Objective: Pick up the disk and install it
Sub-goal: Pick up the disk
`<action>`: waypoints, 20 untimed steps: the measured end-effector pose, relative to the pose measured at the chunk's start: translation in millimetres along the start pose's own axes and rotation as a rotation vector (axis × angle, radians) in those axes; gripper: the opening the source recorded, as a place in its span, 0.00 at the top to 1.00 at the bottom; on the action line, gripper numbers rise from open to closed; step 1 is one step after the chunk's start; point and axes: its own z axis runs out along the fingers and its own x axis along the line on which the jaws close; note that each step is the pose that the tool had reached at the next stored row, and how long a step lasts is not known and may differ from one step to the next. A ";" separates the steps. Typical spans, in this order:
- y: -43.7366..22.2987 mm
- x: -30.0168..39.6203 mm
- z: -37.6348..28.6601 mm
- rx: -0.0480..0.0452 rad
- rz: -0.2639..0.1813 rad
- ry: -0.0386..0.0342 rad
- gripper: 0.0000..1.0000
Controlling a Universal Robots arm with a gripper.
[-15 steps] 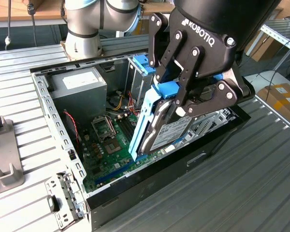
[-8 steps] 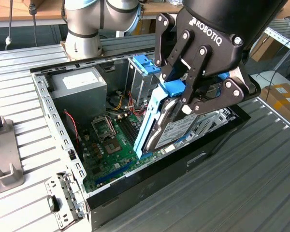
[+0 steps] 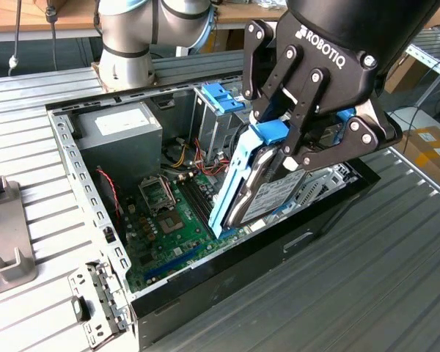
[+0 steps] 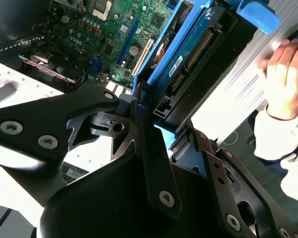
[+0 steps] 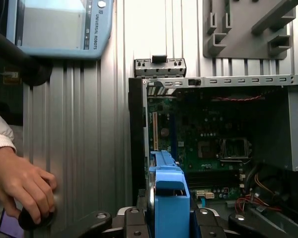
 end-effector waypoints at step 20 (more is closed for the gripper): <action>-18.4 -0.4 0.6 0.0000 0.000 0.0000 0.63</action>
